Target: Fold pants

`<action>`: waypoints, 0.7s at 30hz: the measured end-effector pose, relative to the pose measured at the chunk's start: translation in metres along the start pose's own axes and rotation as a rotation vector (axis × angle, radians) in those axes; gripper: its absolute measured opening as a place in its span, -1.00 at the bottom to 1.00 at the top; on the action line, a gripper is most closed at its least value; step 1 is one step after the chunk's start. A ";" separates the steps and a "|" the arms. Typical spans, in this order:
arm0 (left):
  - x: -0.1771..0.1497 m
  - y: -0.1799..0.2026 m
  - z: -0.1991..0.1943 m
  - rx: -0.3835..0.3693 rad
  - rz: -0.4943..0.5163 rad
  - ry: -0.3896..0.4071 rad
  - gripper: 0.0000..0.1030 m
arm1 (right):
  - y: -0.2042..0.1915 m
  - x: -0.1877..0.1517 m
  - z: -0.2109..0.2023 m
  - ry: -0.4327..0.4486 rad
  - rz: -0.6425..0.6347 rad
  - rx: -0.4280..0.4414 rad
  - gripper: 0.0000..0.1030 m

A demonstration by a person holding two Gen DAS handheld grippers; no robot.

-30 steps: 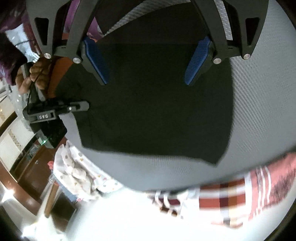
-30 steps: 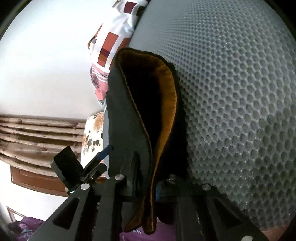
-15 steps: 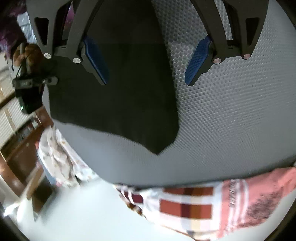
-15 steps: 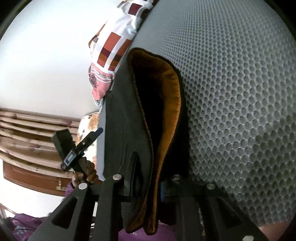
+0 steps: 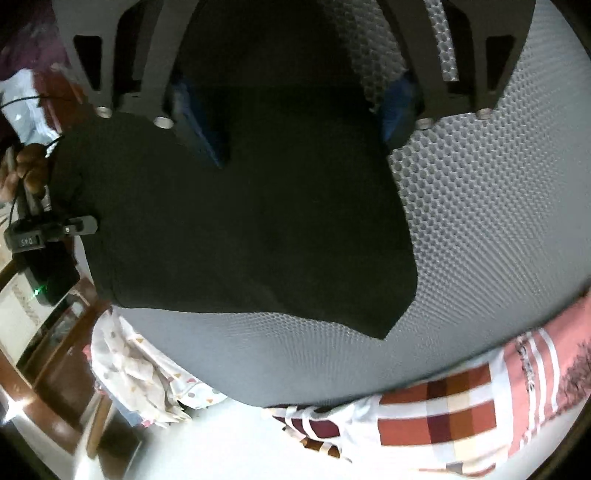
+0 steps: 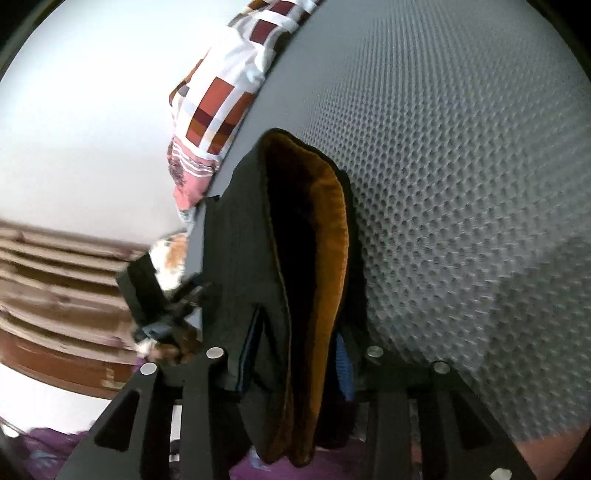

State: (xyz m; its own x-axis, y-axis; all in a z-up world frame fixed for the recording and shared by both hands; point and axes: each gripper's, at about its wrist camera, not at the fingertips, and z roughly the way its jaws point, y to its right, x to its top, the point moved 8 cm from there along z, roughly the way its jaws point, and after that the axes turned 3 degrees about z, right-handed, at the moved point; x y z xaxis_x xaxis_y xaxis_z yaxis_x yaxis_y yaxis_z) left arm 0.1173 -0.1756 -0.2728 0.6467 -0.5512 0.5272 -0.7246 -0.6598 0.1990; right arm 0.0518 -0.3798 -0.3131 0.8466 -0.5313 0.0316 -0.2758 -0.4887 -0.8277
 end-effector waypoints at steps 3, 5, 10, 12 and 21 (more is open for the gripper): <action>-0.001 -0.011 -0.007 0.015 -0.028 0.034 -0.22 | -0.003 -0.001 0.015 -0.018 -0.007 0.027 -0.64; -0.003 -0.015 -0.013 0.042 -0.012 0.054 -0.40 | -0.008 -0.002 0.024 -0.027 -0.001 0.041 -0.64; -0.009 -0.041 -0.027 0.114 -0.014 0.077 -0.47 | -0.029 -0.001 0.048 -0.055 -0.030 0.042 -0.62; -0.013 -0.054 -0.034 0.131 -0.037 0.086 -0.48 | -0.037 0.001 0.059 -0.066 -0.051 0.028 -0.62; -0.042 -0.127 -0.072 0.261 -0.124 0.106 -0.50 | -0.081 -0.001 0.131 -0.167 -0.113 0.046 -0.61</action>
State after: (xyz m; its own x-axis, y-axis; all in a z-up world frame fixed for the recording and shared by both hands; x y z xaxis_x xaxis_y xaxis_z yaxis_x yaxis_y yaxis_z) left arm 0.1650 -0.0316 -0.2614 0.6877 -0.4110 0.5984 -0.5475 -0.8350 0.0558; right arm 0.1329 -0.2488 -0.3201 0.9356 -0.3512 0.0352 -0.1575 -0.5046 -0.8488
